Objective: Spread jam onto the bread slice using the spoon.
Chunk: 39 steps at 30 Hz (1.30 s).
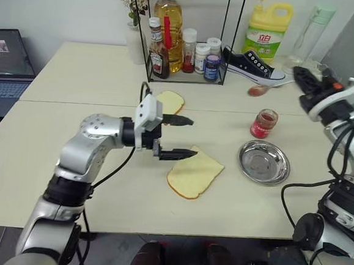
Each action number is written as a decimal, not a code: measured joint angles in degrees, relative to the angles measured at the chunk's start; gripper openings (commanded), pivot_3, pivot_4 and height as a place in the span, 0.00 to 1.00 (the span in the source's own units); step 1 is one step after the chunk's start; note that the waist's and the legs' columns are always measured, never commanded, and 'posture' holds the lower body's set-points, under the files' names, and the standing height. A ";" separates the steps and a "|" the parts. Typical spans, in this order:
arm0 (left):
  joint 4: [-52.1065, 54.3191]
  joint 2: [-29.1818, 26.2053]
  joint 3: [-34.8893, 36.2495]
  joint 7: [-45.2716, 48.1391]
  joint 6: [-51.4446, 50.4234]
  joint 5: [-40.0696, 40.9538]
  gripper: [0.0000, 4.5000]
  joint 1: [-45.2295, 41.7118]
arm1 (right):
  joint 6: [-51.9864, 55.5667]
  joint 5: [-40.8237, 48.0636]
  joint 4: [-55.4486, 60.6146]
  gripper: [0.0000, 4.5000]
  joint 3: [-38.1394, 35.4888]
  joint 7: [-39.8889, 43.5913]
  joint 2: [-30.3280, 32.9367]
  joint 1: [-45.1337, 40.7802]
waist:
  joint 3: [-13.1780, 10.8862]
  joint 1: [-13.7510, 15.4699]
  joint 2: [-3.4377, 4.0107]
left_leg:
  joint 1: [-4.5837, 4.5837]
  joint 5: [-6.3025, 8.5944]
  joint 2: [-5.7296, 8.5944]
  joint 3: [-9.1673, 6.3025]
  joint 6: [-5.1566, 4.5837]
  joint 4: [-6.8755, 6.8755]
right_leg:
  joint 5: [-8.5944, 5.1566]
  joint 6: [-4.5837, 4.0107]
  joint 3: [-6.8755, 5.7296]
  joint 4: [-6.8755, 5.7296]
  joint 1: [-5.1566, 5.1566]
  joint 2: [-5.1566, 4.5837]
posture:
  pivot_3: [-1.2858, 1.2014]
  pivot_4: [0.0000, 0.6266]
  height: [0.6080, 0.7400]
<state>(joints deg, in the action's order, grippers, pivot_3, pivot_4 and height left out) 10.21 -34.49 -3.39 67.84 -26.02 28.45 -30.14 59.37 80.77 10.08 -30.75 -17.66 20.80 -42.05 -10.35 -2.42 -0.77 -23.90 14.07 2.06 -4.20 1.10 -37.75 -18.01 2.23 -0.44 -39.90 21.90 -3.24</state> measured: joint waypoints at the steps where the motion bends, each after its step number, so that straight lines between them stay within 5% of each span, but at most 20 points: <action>1: 2.23 -0.66 0.93 -0.62 -0.94 0.98 1.00 1.47 | 0.10 1.64 1.24 0.01 1.70 -0.87 -0.37 0.61 | 0.00 0.23 0.00 | 0.00 0.00 0.03 0.00 0.00 -0.02 | 0.00 0.00 0.01 0.01 0.00 0.00 | 0.52 0.24 1.00; 8: 15.44 -4.10 7.72 -6.61 -5.36 5.48 1.00 18.63 | 2.44 4.20 11.20 0.01 16.00 -0.60 -0.67 9.48 | -0.01 0.73 -0.01 | 0.01 0.01 0.04 -0.04 -0.01 -0.01 | 0.00 0.00 0.00 0.04 -0.03 -0.16 | 0.52 0.24 1.00; 14: 20.51 -4.56 12.15 -11.45 -3.27 4.45 1.00 33.32 | 2.56 -2.11 16.45 0.01 26.58 5.91 1.55 16.23 | -0.01 1.00 0.00 | 0.06 0.01 0.05 -0.11 -0.02 -0.04 | 0.00 -0.01 -0.09 0.04 -0.10 -0.15 | 0.52 0.24 1.00; 23: 23.35 -4.14 12.42 -15.63 -0.91 4.04 1.00 37.16 | -2.08 -19.85 17.84 0.01 36.04 17.31 3.65 19.17 | 0.00 0.93 -0.01 | 0.08 0.02 0.08 -0.10 -0.02 -0.03 | 0.01 -0.03 -0.07 0.07 -0.10 -0.02 | 0.52 0.24 1.00; 39: 24.44 -4.11 10.06 -18.40 -0.95 4.17 1.00 34.80 | -9.24 -36.00 14.92 0.01 38.24 28.35 3.14 20.25 | 0.00 1.01 -0.01 | 0.08 0.01 0.10 -0.11 -0.01 -0.03 | 0.01 -0.02 -0.09 0.07 -0.12 -0.02 | 0.52 0.24 1.00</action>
<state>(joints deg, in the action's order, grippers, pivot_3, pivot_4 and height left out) 34.65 -38.60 6.67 49.44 -26.97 32.62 4.66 50.13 44.76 25.00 7.49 10.69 23.95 -21.80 -10.35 -1.40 -0.78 -23.81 14.09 2.16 -4.31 1.09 -37.78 -18.00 2.21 -0.53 -39.83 21.78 -3.26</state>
